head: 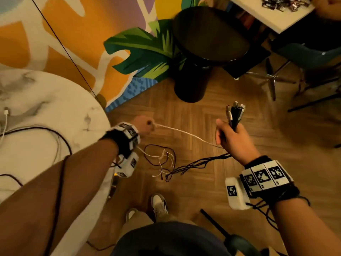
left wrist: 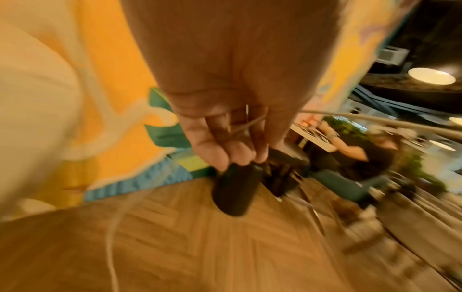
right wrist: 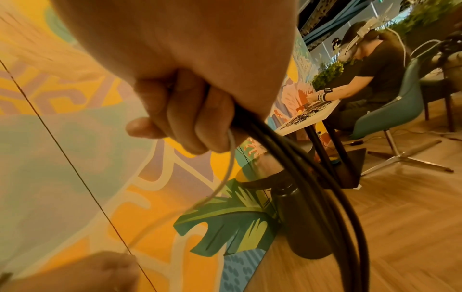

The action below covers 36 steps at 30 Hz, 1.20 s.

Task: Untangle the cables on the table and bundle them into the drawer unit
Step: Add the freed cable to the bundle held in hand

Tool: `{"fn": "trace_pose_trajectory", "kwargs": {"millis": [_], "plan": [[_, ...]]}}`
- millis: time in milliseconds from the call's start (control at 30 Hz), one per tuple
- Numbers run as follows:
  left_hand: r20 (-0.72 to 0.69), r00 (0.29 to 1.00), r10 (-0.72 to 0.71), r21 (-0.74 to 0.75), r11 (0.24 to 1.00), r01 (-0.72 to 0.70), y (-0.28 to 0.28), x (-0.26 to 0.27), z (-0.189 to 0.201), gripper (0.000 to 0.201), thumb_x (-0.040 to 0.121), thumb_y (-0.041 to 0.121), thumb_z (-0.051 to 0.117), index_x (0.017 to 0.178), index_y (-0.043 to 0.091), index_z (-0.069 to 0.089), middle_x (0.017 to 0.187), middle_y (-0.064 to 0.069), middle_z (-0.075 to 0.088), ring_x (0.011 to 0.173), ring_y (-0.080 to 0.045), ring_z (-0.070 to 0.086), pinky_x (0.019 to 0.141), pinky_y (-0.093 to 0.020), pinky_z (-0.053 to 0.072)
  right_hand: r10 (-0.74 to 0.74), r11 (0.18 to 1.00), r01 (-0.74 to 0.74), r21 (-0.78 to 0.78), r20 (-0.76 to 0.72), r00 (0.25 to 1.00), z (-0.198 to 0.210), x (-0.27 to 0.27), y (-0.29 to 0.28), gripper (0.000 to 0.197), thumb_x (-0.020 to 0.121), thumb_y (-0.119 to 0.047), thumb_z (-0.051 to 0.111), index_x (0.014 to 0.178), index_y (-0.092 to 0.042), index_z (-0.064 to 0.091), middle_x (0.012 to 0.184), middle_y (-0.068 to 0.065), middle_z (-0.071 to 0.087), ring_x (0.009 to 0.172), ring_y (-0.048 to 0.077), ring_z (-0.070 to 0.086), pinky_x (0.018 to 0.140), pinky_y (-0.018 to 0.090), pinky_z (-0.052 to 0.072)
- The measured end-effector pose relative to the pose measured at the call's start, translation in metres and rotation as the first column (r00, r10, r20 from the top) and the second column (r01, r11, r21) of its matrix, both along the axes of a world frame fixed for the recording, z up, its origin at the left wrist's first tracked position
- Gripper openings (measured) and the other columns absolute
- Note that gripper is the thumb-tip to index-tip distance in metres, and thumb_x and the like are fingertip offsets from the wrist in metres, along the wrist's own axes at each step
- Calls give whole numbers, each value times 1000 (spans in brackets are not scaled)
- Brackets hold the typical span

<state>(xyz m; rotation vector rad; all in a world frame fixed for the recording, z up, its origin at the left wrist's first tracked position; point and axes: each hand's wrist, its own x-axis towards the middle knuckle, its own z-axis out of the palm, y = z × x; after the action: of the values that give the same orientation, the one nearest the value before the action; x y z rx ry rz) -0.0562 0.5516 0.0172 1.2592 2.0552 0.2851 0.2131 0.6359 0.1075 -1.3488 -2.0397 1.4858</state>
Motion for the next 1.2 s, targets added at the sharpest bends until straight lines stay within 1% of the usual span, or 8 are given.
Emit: {"fn": "trace_pose_trajectory", "kwargs": {"millis": [233,333,400,500,600,867,1033,1200], "plan": [[-88,703,706,601,600,-527,-12,-94,36,38,98,35,39,106,3,57,108,-21,55,91,-35,55,75,-42,40,-37,997,31,74,78,996,-7,-1,0,61,98,-42,40,55,-2,58,47,3,43,42,13,40,54,31,35],[-131,898,420,53,907,-417,-23,-61,13,45,100,39,35,91,1,58,81,-18,57,67,-29,51,68,-42,43,-61,990,46,134,110,992,-7,-5,-1,60,98,-42,40,56,-3,58,45,-1,45,41,11,42,53,30,38],[-26,972,234,-278,932,-232,-30,-37,1,50,99,40,36,84,2,67,78,-14,65,60,-24,57,71,-41,52,-70,989,54,139,112,991,-9,-4,-1,60,98,-42,39,55,-4,58,46,-1,46,42,11,42,55,30,40],[-61,965,255,-38,965,-258,-17,-26,12,53,99,42,36,74,9,68,81,-11,69,69,-25,62,71,-37,52,-74,989,57,138,123,990,-11,3,-3,58,98,-42,39,56,-8,57,47,-1,46,40,8,42,54,28,38],[339,805,487,315,748,-585,1,-25,37,47,98,42,40,73,9,62,69,-9,64,59,-21,60,56,-31,48,-77,990,63,129,113,991,-11,7,-4,58,98,-43,39,59,-6,58,51,2,48,45,12,44,55,29,39],[164,985,61,-83,995,-48,-28,47,-19,35,98,35,41,103,9,65,101,-9,66,93,-25,62,76,-28,48,-64,993,63,98,13,998,-3,6,-2,61,99,-43,38,55,-4,56,42,-3,42,38,9,39,48,26,34],[51,977,-208,-519,830,204,-77,86,-57,41,94,28,49,131,12,51,134,-10,52,121,-27,50,102,-38,40,-38,997,41,61,-48,998,7,-6,-4,59,99,-40,39,52,-8,55,43,-1,42,40,11,39,49,26,34],[313,948,-63,25,998,58,-40,82,27,21,97,22,46,111,12,57,109,-8,57,97,-20,58,76,-24,46,51,997,-51,62,-1,999,9,-25,-11,54,98,-40,40,54,-12,52,47,-3,45,42,9,42,51,26,38]]}}
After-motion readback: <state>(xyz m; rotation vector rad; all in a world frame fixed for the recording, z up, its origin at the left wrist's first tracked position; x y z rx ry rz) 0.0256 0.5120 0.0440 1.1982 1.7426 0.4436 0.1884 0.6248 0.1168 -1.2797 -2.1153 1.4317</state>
